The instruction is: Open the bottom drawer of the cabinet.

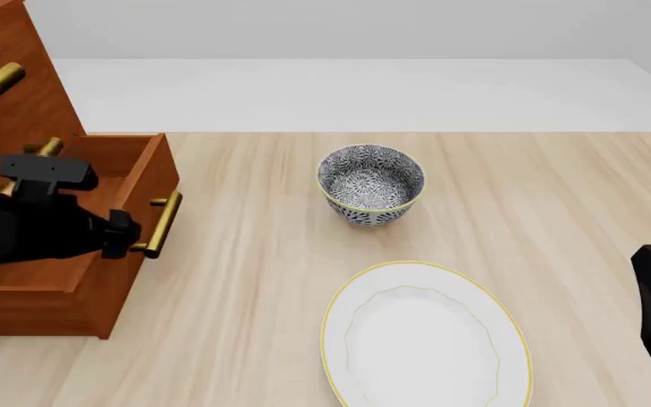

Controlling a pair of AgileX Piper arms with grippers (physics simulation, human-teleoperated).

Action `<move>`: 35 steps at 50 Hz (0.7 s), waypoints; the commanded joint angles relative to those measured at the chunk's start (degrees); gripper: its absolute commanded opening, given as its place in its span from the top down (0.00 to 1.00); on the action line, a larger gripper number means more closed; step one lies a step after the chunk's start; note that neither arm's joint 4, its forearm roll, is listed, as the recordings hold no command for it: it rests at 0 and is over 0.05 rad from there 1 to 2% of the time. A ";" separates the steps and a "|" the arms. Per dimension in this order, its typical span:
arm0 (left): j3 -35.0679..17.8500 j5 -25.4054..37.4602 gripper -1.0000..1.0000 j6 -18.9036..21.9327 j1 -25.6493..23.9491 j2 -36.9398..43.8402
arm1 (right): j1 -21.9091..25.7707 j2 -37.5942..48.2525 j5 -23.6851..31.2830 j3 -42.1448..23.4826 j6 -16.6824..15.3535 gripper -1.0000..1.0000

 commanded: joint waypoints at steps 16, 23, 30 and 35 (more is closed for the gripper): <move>1.96 -4.38 0.00 -0.54 -0.70 5.25 | 0.00 0.00 0.00 0.00 0.00 0.00; 2.15 -3.86 0.00 -1.24 -2.34 4.50 | 0.00 0.00 0.00 0.00 -0.02 0.00; 1.54 -2.02 0.00 -1.04 -4.19 2.49 | 0.00 -0.01 0.00 0.00 -0.01 0.00; 1.08 -1.65 0.00 -1.00 -5.50 2.33 | 0.01 0.00 0.00 0.00 0.00 0.00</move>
